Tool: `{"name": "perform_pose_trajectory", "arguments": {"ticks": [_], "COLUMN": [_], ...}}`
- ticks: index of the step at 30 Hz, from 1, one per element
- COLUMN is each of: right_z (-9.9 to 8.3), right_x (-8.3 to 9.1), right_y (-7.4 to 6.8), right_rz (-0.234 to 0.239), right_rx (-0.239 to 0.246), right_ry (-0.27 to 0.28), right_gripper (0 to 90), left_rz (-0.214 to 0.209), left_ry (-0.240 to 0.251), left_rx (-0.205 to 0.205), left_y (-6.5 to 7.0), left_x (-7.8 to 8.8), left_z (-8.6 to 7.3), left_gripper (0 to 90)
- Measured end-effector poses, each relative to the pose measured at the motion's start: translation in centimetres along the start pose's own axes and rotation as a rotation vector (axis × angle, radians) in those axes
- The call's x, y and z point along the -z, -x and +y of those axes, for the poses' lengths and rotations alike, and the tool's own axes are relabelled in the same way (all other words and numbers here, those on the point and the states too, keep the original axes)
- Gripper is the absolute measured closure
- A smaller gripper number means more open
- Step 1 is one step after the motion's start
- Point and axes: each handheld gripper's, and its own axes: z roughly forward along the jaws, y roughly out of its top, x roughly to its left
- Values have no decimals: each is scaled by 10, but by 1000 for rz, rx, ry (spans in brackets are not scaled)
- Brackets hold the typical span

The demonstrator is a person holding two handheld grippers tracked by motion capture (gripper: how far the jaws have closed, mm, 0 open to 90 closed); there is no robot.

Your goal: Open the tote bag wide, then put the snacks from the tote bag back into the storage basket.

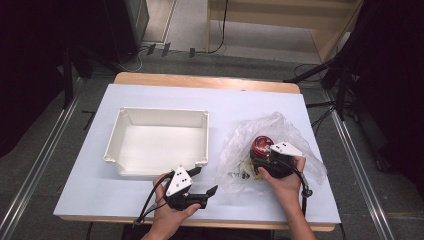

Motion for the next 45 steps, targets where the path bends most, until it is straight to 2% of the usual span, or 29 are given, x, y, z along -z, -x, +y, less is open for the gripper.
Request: {"name": "perform_pose_trajectory", "arguments": {"ticks": [2, 8, 13, 14, 21, 25, 27, 32, 37, 41, 43, 44, 45], "right_z": [3, 10, 13, 15, 16, 15, 13, 3, -9, -12, -13, -13, -13], "right_x": [3, 15, 20, 22, 26, 26, 24, 14, 5, 4, 5, 5, 7], "right_y": [-1, -4, -6, -7, -7, -7, -7, 0, 11, 11, 11, 11, 11], "right_rz": [6, 21, 29, 33, 35, 35, 28, -5, -28, -8, 17, 17, 19], "right_rx": [-4, -2, -4, -7, -7, -4, 1, 11, -17, -3, -7, -7, -11], "right_ry": [5, 26, 32, 32, 41, 38, 27, -28, -74, -59, -54, -54, -53], "right_gripper": [257, 257, 257, 257, 257, 257, 256, 256, 256, 251, 182, 182, 140], "left_rz": [1, 1, 24, 37, 77, 97, 101, 107, 117, 119, 122, 122, 122], "left_ry": [-6, 1, 21, 22, 22, 40, 39, 42, 51, 57, 52, 50, 51], "left_rx": [-7, 6, 15, 25, 39, 59, 55, 67, 91, 101, 100, 99, 99], "left_y": [-2, -14, -28, -34, -50, -55, -56, -60, -64, -67, -67, -67, -67], "left_x": [3, 18, 34, 40, 58, 62, 62, 61, 64, 65, 65, 65, 65], "left_z": [-1, -6, -8, -9, -14, -13, -12, -12, -12, -12, -12, -12, -13], "left_gripper": [143, 121, 119, 119, 128, 135, 136, 137, 138, 139, 139, 139, 139]}}
